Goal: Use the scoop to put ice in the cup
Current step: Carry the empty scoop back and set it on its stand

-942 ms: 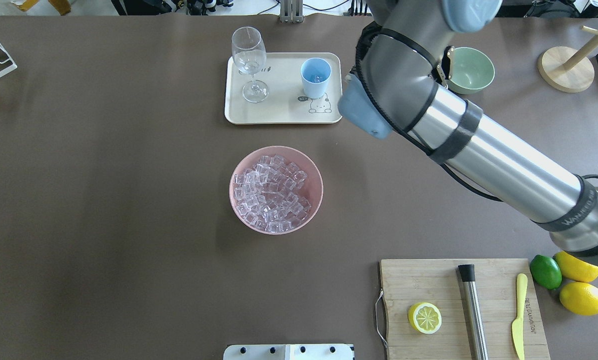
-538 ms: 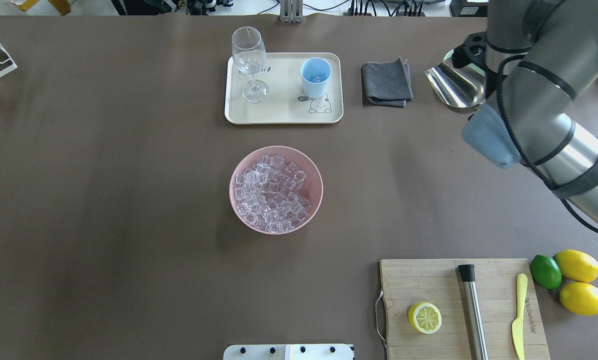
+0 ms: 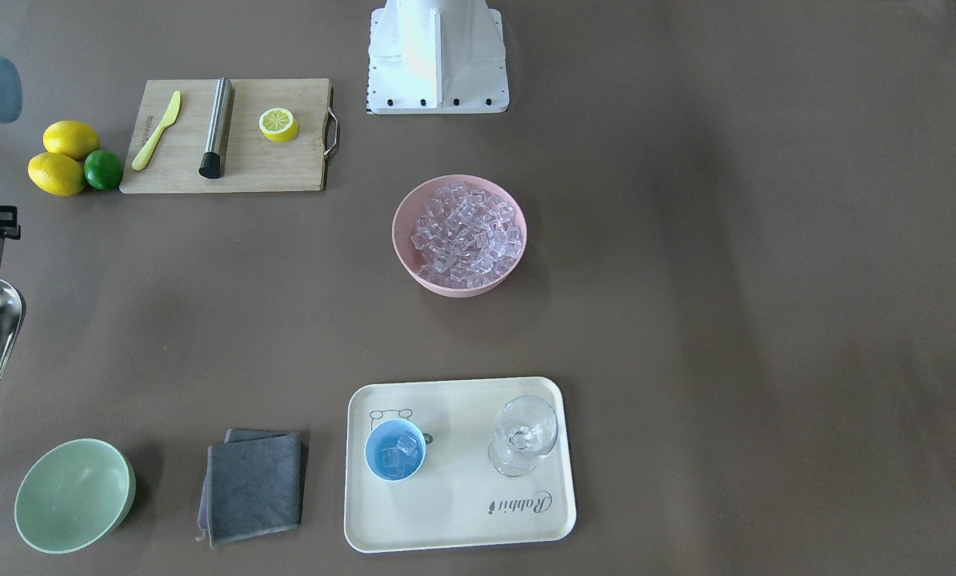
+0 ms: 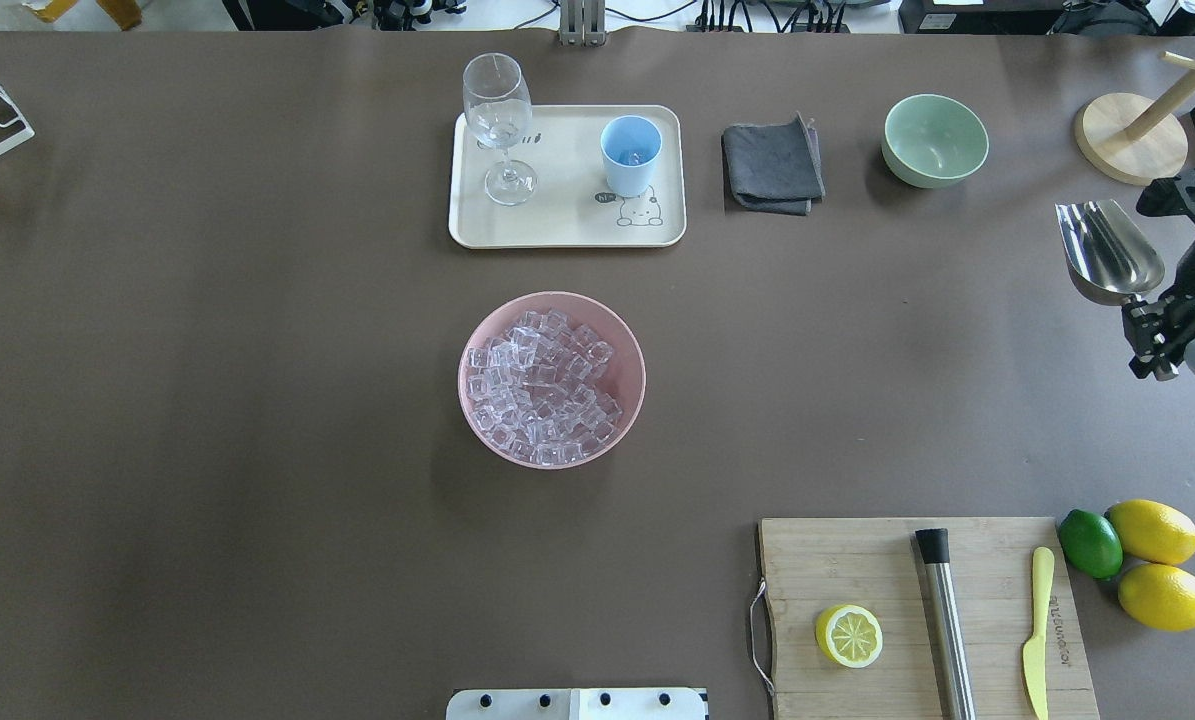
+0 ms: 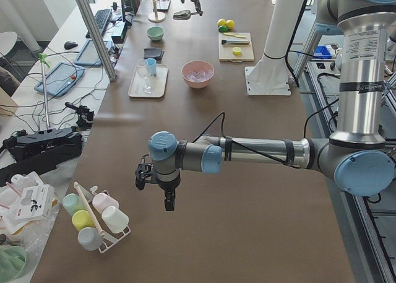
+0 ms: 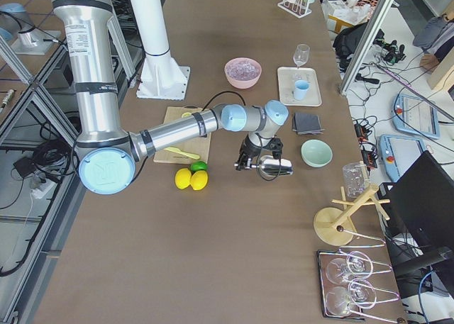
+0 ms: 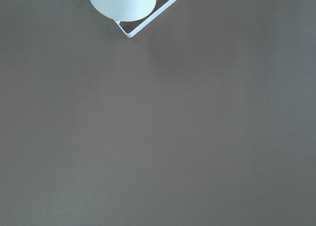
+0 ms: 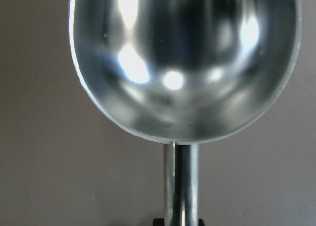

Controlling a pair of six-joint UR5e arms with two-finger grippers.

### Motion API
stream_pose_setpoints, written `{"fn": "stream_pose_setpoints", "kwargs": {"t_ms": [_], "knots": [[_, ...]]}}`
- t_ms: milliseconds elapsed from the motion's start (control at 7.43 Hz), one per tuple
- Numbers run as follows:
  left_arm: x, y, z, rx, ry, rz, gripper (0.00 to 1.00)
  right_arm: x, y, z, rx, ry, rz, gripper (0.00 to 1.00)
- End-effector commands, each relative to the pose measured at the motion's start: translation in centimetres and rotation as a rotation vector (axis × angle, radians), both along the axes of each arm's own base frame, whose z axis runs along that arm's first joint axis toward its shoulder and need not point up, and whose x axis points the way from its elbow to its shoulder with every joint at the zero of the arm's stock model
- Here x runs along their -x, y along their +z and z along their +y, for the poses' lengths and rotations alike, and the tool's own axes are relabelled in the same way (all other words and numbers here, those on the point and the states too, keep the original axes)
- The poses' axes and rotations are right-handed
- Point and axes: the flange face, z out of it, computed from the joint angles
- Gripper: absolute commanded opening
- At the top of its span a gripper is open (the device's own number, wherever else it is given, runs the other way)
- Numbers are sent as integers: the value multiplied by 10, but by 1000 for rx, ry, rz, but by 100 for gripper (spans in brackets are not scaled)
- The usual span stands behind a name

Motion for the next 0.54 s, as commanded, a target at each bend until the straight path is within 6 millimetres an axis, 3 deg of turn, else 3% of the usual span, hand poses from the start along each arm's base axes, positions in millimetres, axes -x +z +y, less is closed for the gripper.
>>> {"fn": "stream_pose_setpoints", "kwargs": {"t_ms": [0, 404], "knots": [[0, 0, 0, -1, 1, 0, 99, -14, 77, 34, -19, 16, -50, 0], [0, 1, 0, -1, 3, 0, 99, -12, 93, 34, 8, 17, -63, 0]]}}
